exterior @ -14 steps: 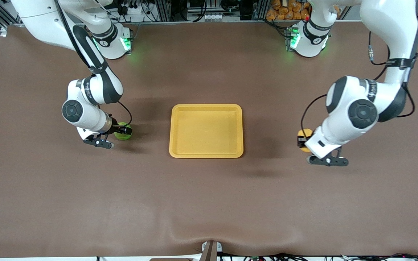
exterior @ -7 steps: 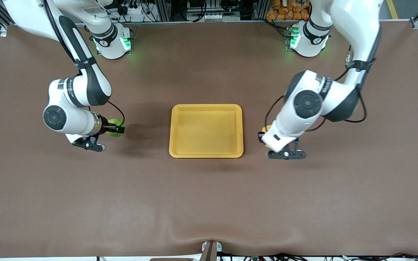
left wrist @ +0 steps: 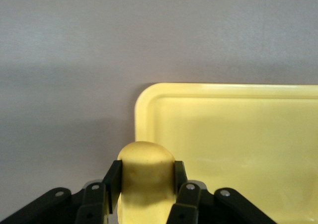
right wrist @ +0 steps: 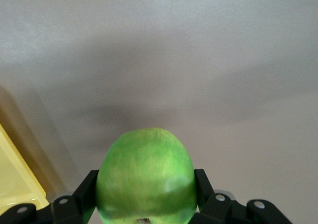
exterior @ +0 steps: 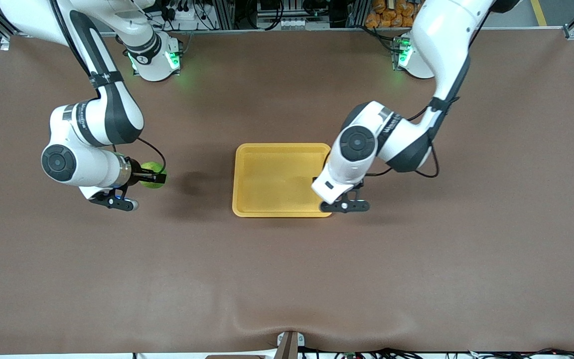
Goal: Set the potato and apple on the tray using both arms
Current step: 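Carry the potato over the tray while the right gripper lifts the apple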
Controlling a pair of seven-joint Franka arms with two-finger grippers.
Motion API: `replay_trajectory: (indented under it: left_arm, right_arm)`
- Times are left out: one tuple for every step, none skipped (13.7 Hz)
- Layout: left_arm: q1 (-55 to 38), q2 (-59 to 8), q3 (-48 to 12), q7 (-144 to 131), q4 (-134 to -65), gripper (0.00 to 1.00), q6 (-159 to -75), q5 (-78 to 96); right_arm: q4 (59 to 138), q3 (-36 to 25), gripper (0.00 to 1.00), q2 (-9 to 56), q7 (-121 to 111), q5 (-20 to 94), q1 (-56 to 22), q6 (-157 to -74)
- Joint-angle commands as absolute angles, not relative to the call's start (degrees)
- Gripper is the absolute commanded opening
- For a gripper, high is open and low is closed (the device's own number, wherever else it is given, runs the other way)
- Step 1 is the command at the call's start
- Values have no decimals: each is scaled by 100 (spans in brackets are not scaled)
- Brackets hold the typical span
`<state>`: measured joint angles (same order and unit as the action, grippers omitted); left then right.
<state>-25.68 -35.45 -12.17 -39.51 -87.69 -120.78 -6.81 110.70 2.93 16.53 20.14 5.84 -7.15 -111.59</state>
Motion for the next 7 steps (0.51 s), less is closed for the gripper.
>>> replay_trajectory:
  left_arm:
    - [-2812, -3858, -1160, -4201, -8420, 0, -11962, -1062]
    - [-2839, -3954, -1169, -4271, -8411, 0, -11997, -1194]
    - [-2943, -4033, -1160, -4358, -8411, 0, -12014, -1239]
    - [-2997, -4104, -1151, -4403, -8411, 0, -12015, -1283]
    - [-3032, -4157, -1160, -4429, -8411, 0, -12032, -1405]
    - [-3067, -4209, -1160, -4482, -8411, 0, -12050, -1441]
    - [-3093, -4288, -1160, -4535, -8411, 0, -12059, -1450]
  right_arm:
    - [10996, 387, 0, 1512, 2136, 650, -703, -10926]
    - [10960, 430, 0, 1520, 2188, 668, -721, -10890]
    - [10934, 526, 0, 1521, 2432, 677, -712, -10890]
    - [10881, 640, 0, 1529, 2661, 677, -712, -10881]
    - [10837, 737, 0, 1538, 2820, 677, -721, -10890]
    - [10793, 825, 0, 1555, 2969, 677, -712, -10890]
    - [10776, 904, 0, 1573, 3119, 677, -721, -10898]
